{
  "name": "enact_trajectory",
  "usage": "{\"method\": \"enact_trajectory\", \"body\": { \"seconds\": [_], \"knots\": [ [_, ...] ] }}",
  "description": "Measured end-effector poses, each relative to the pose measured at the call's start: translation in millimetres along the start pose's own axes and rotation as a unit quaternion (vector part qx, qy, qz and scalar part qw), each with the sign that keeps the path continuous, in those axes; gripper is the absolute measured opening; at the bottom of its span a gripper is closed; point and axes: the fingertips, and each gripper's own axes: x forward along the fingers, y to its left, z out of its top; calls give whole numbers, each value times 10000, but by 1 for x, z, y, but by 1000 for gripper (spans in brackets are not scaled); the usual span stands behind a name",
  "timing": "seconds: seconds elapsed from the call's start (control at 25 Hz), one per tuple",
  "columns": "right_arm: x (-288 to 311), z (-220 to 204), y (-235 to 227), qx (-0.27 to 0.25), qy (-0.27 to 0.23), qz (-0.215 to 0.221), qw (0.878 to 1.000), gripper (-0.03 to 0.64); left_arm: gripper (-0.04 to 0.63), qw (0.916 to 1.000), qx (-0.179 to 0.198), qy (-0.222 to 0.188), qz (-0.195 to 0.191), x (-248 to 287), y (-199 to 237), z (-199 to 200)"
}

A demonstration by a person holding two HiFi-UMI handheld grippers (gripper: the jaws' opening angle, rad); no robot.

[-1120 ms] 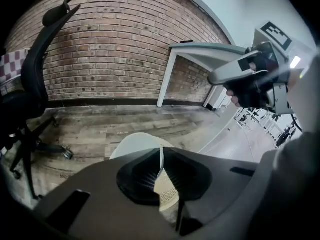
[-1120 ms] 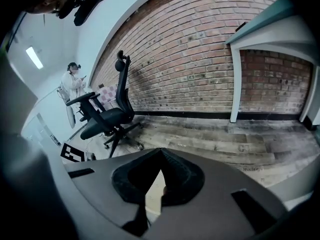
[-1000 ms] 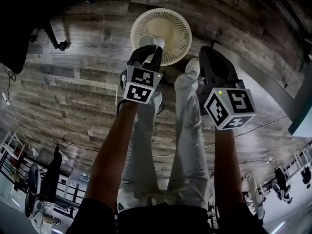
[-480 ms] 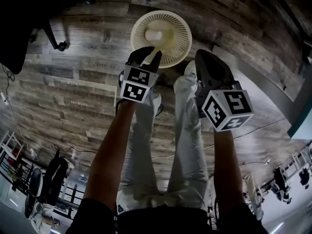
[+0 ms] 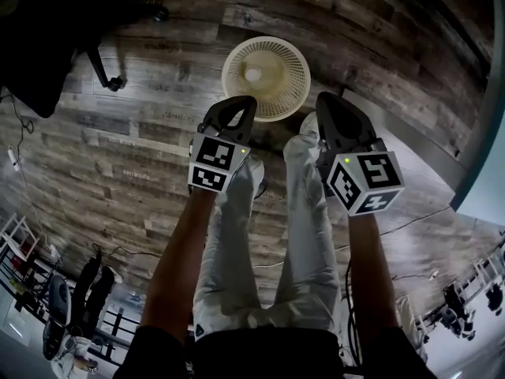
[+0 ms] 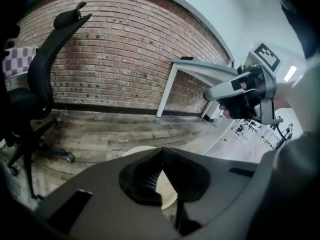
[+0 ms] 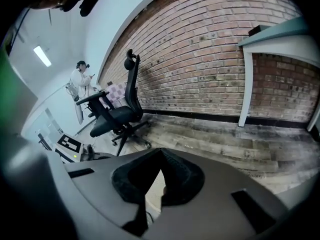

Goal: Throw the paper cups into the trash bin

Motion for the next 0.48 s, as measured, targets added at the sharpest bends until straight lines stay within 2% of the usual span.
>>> {"method": "enact_trajectory", "body": {
  "seconds": [0.48],
  "knots": [
    [-62, 80, 45, -261, -164, 92, 9995, 5, 9, 9961, 168, -835, 219, -103, -21, 120]
  ]
}}
